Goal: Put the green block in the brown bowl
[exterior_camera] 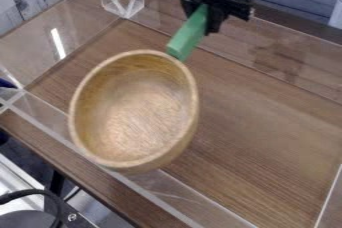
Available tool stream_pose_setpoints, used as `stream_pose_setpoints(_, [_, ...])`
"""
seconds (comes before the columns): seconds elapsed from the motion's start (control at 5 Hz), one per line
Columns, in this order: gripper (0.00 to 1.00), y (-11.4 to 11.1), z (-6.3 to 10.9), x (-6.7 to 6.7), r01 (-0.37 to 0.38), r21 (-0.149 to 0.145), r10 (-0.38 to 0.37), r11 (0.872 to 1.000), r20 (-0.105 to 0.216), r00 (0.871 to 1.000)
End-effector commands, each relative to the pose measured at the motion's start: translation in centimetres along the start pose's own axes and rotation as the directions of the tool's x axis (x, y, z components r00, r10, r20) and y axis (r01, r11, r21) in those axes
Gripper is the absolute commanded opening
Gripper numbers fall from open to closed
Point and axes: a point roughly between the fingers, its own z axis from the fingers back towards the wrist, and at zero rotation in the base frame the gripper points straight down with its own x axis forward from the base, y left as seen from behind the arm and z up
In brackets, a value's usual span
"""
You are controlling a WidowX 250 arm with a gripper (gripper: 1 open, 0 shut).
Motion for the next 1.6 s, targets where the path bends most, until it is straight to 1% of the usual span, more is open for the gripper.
stream_pose_setpoints(0.0, [0.00,0.5,1.2,-2.0,0.010,0.009,-0.010,1.000,0.033,0.999])
stream_pose_setpoints(0.2, [0.00,1.0,0.2,-4.4,0.042,0.017,-0.042,0.999,0.034,0.999])
stream_pose_setpoints(0.4, [0.00,1.6,-1.1,-5.9,0.062,0.009,-0.062,0.998,0.053,0.997])
stream_pose_setpoints(0.6, [0.00,1.9,-2.5,-7.4,0.057,0.048,-0.059,0.997,0.033,0.998])
stream_pose_setpoints(0.8, [0.00,1.7,-4.3,-8.6,0.054,0.071,-0.054,0.996,0.007,0.999])
stream_pose_setpoints(1.0, [0.00,1.3,-4.6,-8.9,0.092,0.074,-0.089,0.993,-0.042,0.995])
stream_pose_setpoints(1.2, [0.00,1.0,-4.4,-9.1,0.118,0.072,-0.113,0.990,-0.062,0.992])
stream_pose_setpoints(1.4, [0.00,1.5,-4.2,-8.4,0.088,0.061,-0.084,0.994,-0.065,0.994])
